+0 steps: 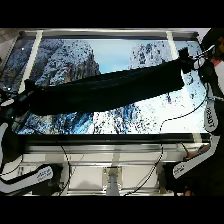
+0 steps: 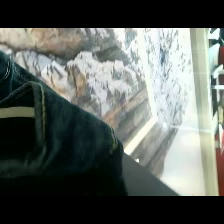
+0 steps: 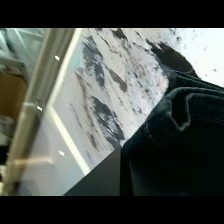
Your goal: Fold the clothes and pants, and hang the long-sleeved shirts on hangers.
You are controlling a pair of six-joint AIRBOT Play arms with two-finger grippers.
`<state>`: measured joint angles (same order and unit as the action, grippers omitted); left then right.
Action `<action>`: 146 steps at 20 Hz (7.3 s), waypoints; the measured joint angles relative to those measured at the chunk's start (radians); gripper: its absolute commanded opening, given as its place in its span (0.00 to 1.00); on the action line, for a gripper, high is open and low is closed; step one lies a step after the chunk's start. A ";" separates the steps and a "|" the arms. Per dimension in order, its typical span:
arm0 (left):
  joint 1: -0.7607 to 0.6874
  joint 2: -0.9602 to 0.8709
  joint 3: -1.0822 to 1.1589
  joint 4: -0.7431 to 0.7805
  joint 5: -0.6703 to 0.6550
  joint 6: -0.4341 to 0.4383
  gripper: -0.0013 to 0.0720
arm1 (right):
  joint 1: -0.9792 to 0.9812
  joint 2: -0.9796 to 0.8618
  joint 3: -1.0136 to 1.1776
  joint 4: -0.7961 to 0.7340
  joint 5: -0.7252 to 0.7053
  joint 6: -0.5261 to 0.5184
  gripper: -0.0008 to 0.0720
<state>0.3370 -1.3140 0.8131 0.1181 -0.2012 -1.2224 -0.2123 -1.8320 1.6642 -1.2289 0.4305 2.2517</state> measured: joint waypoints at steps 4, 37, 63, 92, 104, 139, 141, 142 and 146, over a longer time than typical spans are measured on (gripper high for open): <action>-0.018 -0.111 0.130 -0.001 0.070 -0.003 0.85 | 0.016 -0.087 0.100 0.023 -0.111 0.109 0.36; 0.427 -0.297 0.550 0.689 -1.027 0.097 0.98 | 0.131 -0.119 0.384 0.647 1.039 -0.689 0.95; 0.336 -0.592 0.686 0.713 -1.077 0.217 0.81 | 0.301 -0.119 0.384 0.787 1.056 -0.690 0.94; 0.145 -0.262 0.685 0.718 -1.155 0.208 0.06 | 0.777 -0.457 0.381 0.672 0.338 -0.475 0.04; -0.090 -0.174 0.731 0.523 -1.148 0.197 0.06 | 0.795 -0.483 0.383 0.375 0.299 -0.005 0.03; -0.807 -0.444 0.755 0.277 -0.108 -0.045 0.06 | 0.391 0.164 0.383 -0.153 0.940 -0.517 0.04; -0.740 -0.408 0.755 0.310 -0.168 -0.045 0.06 | 0.346 0.164 0.382 -0.124 0.939 -0.552 0.04; -0.700 -0.387 0.756 0.340 -0.208 -0.044 0.05 | 0.315 0.164 0.378 -0.079 0.939 -0.582 0.04; -0.537 -0.312 0.751 0.520 -0.449 -0.046 0.05 | 0.153 0.148 0.335 0.267 0.973 -0.758 0.04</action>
<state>-0.1997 -1.6257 1.5642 0.6380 -0.6502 -1.2686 -0.0597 -1.6836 1.9995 -0.9623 1.4036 1.4933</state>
